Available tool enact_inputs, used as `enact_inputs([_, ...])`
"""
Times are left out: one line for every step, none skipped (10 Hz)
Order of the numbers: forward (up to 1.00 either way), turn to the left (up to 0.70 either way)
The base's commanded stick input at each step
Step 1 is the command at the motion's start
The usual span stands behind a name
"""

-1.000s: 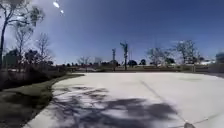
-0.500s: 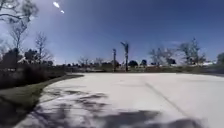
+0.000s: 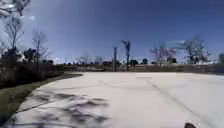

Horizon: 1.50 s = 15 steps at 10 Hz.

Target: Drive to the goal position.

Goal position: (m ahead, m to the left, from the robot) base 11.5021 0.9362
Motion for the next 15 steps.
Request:
enact_inputs([1.00, 0.00])
enact_inputs([1.00, 0.00])
enact_inputs([1.00, 0.00])
enact_inputs([1.00, 0.00])
enact_inputs([1.00, 0.00])
enact_inputs([1.00, 0.00])
enact_inputs([1.00, 0.00])
enact_inputs([1.00, 0.00])
enact_inputs([1.00, 0.00])
enact_inputs([1.00, 0.00])
enact_inputs([1.00, 0.00])
enact_inputs([1.00, 0.00])
enact_inputs([1.00, 0.00])
enact_inputs([1.00, 0.00])
enact_inputs([1.00, 0.00])
